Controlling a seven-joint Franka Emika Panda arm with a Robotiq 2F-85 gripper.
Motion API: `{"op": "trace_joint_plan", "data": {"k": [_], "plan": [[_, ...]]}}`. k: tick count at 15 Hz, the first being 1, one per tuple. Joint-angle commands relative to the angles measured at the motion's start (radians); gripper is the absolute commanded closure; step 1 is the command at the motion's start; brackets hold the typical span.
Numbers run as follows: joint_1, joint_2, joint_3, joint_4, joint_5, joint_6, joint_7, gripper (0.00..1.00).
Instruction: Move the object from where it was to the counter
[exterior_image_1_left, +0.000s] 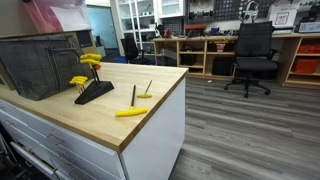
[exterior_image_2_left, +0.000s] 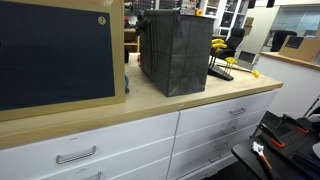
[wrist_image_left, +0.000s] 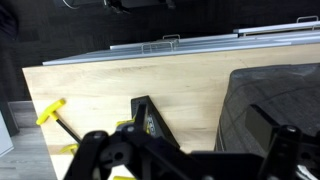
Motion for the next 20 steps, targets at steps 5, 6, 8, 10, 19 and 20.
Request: {"op": "trace_joint_plan", "data": {"k": [5, 6, 8, 10, 19, 20], "plan": [[-0.052, 0.162, -0.016, 0.180, -0.023, 0.049, 0.074, 0.00], [-0.058, 0.188, -0.025, 0.215, -0.027, 0.042, 0.081, 0.00], [-0.071, 0.230, -0.054, 0.280, -0.022, 0.030, 0.084, 0.00], [-0.086, 0.262, -0.088, 0.332, -0.015, 0.021, 0.097, 0.00], [-0.134, 0.353, -0.212, 0.403, 0.019, 0.040, 0.209, 0.00], [-0.132, 0.364, -0.217, 0.409, 0.019, 0.043, 0.219, 0.00]]}}
